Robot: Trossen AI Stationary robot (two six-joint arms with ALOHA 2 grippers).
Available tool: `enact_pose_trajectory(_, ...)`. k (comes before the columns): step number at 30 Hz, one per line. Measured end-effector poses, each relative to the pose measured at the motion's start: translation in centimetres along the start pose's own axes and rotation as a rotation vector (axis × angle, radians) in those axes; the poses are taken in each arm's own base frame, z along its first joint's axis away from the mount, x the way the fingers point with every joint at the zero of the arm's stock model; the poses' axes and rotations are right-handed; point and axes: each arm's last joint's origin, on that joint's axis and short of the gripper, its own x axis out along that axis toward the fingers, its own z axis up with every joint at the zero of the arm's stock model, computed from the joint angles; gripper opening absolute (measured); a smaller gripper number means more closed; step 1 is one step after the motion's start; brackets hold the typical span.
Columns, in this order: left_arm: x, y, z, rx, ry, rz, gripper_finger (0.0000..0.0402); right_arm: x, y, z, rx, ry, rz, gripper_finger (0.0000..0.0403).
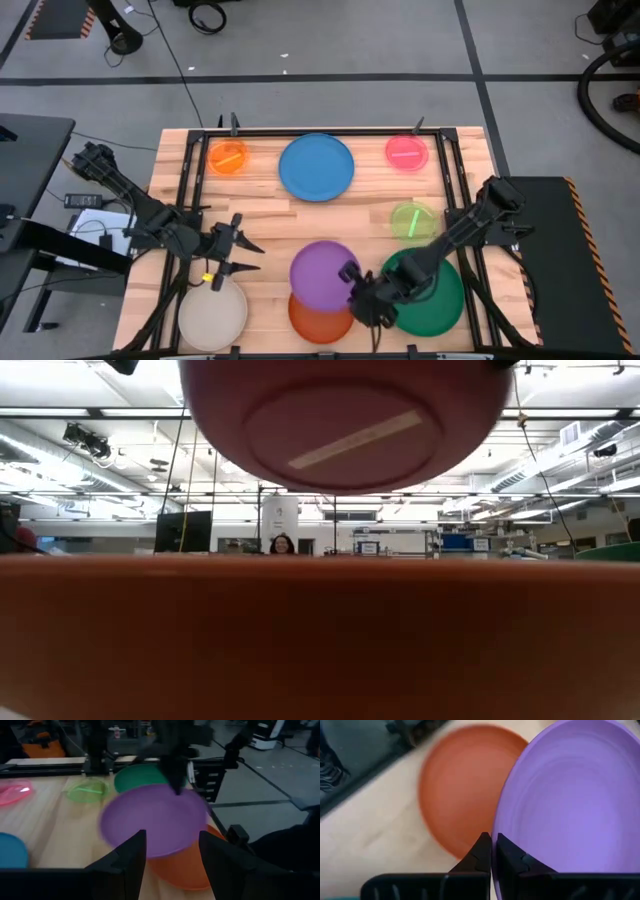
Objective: Stack plastic plates
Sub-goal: Stack the purple plate on top of the orange plate
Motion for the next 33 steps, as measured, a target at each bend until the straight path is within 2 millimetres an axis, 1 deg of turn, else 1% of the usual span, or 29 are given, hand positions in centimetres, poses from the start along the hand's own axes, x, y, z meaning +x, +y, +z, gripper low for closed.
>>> enact_pose_trajectory(3,-0.3,0.5,0.3,-0.011,-0.016,0.020,0.0188,0.9,1.6,0.2,-0.031,-0.032,0.004,0.0013)
enact_pose_trajectory(6,0.0,1.0,0.3,0.008,-0.011,0.048,0.0188,2.6,3.0,0.4,-0.111,-0.082,0.031,0.0013)
enact_pose_trajectory(10,0.5,1.7,0.3,-0.020,-0.008,0.088,0.0188,4.9,4.6,-0.2,-0.229,-0.029,0.046,0.0013)
enact_pose_trajectory(13,0.9,1.5,0.4,-0.048,-0.016,0.074,0.0188,5.4,5.1,-0.1,-0.303,-0.030,0.026,0.0014)
enact_pose_trajectory(17,1.7,0.0,1.0,-0.116,-0.112,-0.004,0.0188,6.0,5.3,-0.2,-0.311,-0.027,0.027,0.0018)
enact_pose_trajectory(20,2.1,-1.3,1.6,-0.089,-0.204,-0.069,0.0188,7.0,5.1,-0.4,-0.306,-0.019,0.041,0.0022)
enact_pose_trajectory(23,2.1,-2.3,1.4,-0.052,-0.208,-0.106,0.0188,8.0,5.4,-0.9,-0.331,0.011,0.065,0.0029)
enact_pose_trajectory(25,1.9,-2.6,1.5,-0.092,-0.222,-0.113,0.0188,8.0,5.7,-1.0,-0.372,0.023,0.060,0.0038)
enact_pose_trajectory(27,1.8,-3.2,2.8,-0.135,-0.234,-0.131,0.0187,7.8,5.8,-0.8,-0.370,0.017,0.033,0.0051)
enact_pose_trajectory(29,2.2,-3.9,4.2,-0.088,-0.195,-0.127,0.0185,7.7,5.8,-0.7,-0.345,0.013,0.016,0.0068)
enact_pose_trajectory(31,2.8,-4.7,5.0,-0.023,-0.104,-0.118,0.0184,7.5,5.7,-0.5,-0.309,0.002,0.023,0.0086)
enact_pose_trajectory(33,3.4,-5.5,6.0,-0.028,-0.040,-0.111,0.0183,7.3,5.6,-0.1,-0.269,-0.012,0.033,0.0105)
